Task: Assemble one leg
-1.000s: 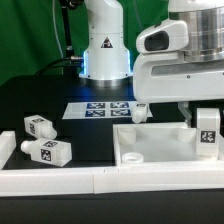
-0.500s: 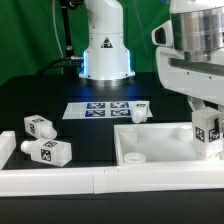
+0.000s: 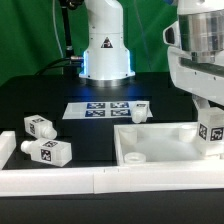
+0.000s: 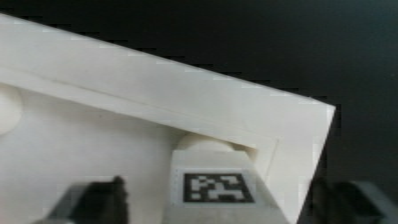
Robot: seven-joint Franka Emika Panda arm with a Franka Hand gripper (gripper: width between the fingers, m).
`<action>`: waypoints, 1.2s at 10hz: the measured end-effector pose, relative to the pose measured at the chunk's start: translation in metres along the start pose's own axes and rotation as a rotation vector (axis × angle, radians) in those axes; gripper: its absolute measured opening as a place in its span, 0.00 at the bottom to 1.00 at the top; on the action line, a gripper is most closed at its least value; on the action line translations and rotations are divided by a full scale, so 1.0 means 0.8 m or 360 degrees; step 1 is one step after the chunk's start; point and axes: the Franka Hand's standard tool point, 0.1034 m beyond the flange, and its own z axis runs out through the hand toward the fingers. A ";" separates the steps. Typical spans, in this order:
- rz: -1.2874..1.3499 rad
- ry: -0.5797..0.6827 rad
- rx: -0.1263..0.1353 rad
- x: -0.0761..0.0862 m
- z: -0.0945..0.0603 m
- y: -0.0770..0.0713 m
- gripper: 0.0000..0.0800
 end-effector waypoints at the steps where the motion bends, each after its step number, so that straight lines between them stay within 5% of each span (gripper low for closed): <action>1: -0.0407 0.0013 -0.0001 0.001 -0.001 0.001 0.76; 6: -0.1235 0.0036 -0.0006 0.000 -0.014 0.004 0.81; 9: -0.2104 0.0127 -0.0066 0.008 -0.012 0.001 0.81; 12: -0.2079 0.0140 -0.0055 0.009 -0.010 0.000 0.78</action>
Offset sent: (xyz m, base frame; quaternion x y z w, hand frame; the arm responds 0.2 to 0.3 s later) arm -0.0207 -0.0128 0.0251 -0.0130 0.0447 -0.2054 0.9776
